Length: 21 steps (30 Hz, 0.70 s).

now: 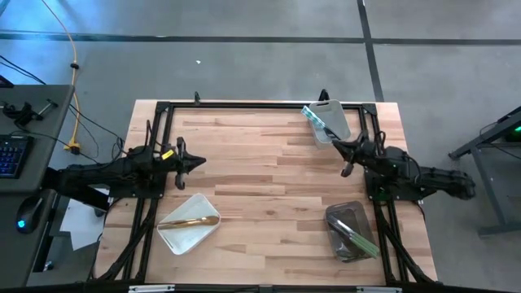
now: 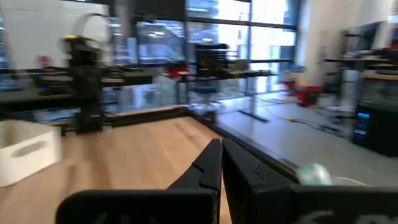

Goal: Sort silverware by color (type)
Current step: Return to Home Position

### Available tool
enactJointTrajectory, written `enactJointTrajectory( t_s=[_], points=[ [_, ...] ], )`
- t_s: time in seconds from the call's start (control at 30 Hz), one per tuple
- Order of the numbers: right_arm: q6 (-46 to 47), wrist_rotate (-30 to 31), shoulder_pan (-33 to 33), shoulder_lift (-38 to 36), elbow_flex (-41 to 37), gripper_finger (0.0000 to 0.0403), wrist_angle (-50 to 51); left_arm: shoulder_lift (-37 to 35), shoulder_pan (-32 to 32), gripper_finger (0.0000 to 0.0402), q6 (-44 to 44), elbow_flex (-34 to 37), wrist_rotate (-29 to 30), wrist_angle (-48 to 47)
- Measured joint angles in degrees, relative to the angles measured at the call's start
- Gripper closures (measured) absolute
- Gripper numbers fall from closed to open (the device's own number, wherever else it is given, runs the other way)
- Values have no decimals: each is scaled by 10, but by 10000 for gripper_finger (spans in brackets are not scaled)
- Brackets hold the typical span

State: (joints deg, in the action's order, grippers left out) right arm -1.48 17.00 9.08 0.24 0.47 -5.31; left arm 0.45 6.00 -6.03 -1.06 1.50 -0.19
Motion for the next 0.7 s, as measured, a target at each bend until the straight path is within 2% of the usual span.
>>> enactJointTrajectory(
  t_s=[0.17, 0.33, 0.7],
  points=[
    [-30, 55, 19, 1, 0, 403, 13, 0, 0, 401, 6, 0, 7, 0],
    [-107, 58, 29, 1, 0, 403, 14, 0, 0, 401, 21, 0, 7, 0],
    [-110, 58, 29, 1, 0, 403, 13, 0, 0, 401, 21, 0, 7, 0]
  ],
)
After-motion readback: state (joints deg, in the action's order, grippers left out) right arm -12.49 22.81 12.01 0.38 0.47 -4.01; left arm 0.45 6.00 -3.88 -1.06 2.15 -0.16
